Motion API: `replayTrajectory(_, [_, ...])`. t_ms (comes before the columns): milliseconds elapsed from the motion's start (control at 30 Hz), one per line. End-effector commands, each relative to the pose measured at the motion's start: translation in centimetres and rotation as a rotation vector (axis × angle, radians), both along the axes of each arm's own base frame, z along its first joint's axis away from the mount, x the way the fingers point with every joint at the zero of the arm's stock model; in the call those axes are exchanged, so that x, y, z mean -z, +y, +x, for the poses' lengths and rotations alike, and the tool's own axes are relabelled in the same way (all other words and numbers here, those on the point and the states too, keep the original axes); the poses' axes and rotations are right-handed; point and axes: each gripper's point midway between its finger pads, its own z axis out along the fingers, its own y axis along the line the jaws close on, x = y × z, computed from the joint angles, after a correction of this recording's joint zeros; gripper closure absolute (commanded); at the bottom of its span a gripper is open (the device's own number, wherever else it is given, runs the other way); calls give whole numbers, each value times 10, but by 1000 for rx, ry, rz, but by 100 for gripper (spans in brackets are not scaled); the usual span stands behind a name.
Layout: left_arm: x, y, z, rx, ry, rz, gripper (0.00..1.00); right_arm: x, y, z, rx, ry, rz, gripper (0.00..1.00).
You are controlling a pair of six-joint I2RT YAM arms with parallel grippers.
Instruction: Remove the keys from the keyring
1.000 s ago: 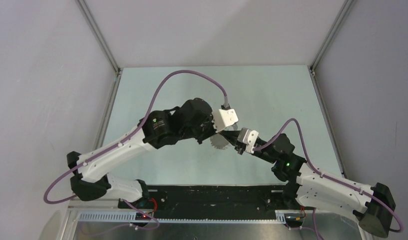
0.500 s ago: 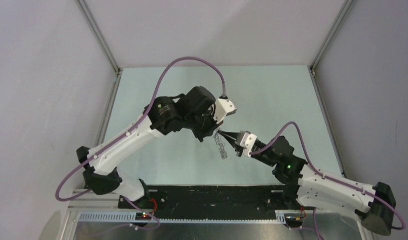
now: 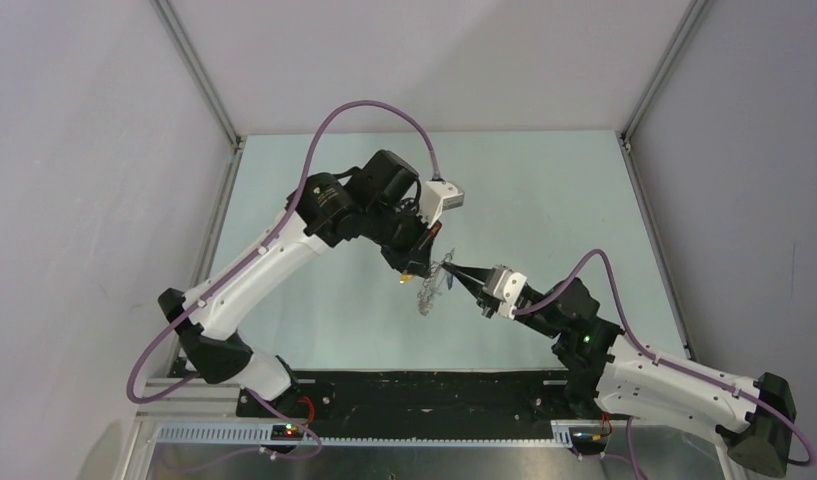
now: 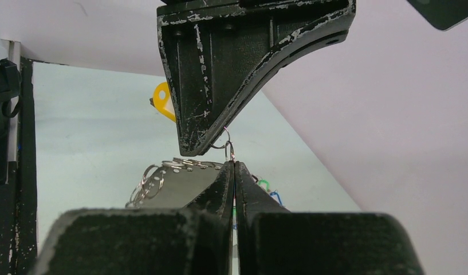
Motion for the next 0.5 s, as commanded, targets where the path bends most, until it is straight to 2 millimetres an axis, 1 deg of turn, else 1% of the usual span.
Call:
replayTrajectory(0, [-8,0,-14,-8,125,-30,99,-30,-9,-5,3,-59,110,100])
replayTrajectory(200, [-9,-4,-20,8,213,-65,99,-44,-10,-16,-34,-111,154,100])
replayTrajectory(300, [-10,-4,-18,3,242,-86,99,-50,-10,-23,-60,-125,173,100])
replayTrajectory(467, [-18,-9,-16,28,271,-142,100,-54,-10,-30,-97,-125,219,100])
